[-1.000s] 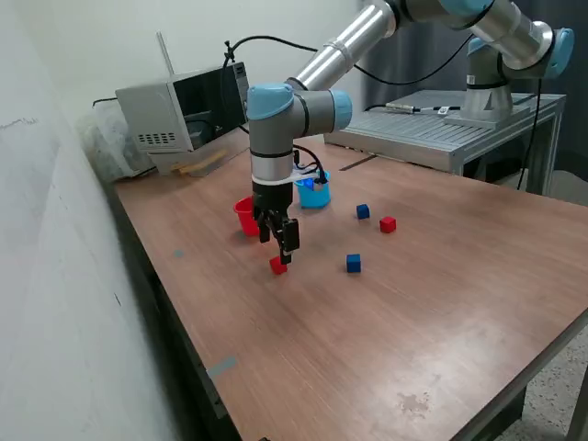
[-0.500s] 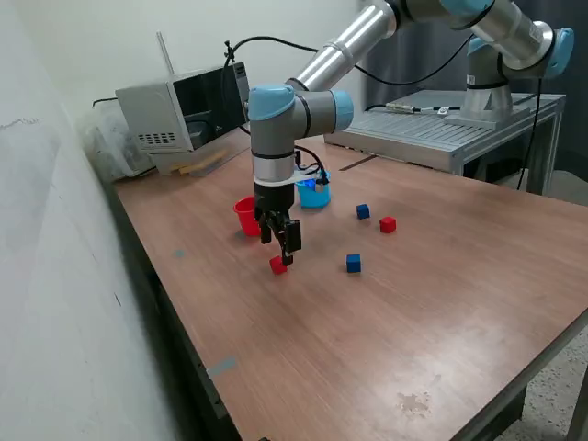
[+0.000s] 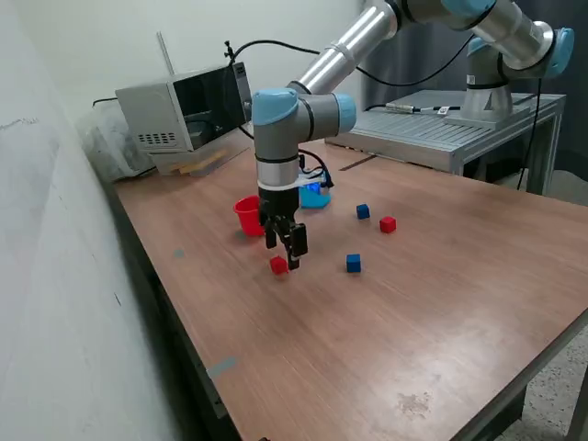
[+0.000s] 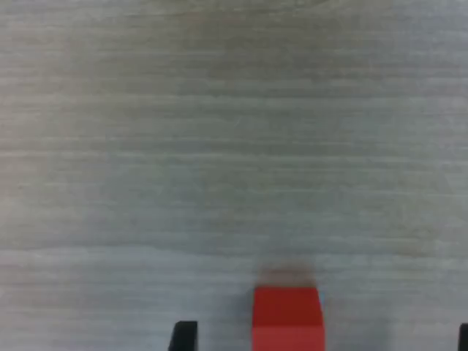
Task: Place red objects in the red bin, and blue objects in the blue bin.
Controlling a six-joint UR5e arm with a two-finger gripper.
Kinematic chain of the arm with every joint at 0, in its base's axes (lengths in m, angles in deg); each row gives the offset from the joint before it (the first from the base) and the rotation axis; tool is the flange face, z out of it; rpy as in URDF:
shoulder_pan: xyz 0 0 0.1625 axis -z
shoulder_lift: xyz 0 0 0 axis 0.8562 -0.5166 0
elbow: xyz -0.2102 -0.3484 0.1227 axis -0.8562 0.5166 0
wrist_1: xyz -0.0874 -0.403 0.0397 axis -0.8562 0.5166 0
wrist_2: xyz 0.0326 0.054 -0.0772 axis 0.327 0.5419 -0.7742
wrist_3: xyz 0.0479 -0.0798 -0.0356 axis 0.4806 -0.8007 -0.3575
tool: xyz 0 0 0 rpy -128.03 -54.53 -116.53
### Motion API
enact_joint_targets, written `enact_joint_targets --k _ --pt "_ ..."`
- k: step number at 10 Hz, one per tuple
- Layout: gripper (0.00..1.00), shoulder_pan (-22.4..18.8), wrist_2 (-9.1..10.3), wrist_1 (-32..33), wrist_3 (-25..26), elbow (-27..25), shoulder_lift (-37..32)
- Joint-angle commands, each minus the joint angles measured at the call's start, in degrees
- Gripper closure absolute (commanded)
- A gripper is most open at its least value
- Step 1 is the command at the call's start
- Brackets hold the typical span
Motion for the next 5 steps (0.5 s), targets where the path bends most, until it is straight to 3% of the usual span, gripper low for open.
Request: enact_joint_targets --k 1,5 --pt "0.0 -0.08 0.7 0.0 0.03 -0.22 0.6" --pt "0.0 0.01 0.7 0.09 -0.05 0.04 0.78"
